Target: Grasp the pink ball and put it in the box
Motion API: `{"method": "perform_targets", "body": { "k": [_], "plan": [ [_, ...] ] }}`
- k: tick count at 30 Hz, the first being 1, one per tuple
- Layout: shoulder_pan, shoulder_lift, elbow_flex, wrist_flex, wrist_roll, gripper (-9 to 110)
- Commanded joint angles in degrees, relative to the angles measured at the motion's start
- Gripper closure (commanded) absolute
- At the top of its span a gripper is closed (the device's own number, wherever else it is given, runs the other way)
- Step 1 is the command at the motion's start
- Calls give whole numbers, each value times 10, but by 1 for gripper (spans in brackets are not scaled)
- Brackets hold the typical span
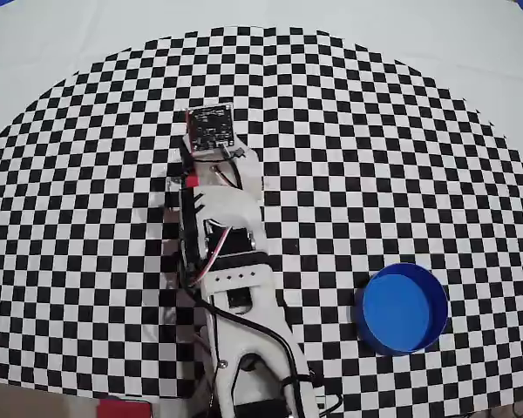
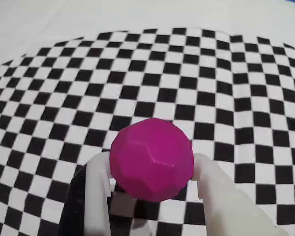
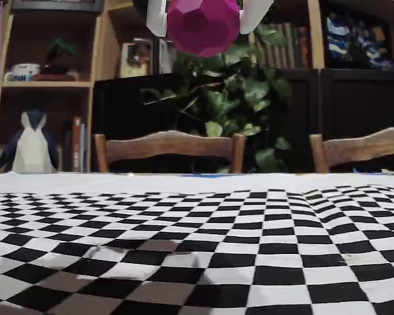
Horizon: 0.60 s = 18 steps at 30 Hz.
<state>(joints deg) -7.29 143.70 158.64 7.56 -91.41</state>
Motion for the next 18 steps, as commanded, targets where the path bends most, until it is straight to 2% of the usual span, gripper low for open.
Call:
{"method": "perform_targets", "body": {
  "k": [1,18],
  "plan": [
    [19,17,-4,1,-1,101],
    [186,49,11,13,-4,101]
  ]
}}
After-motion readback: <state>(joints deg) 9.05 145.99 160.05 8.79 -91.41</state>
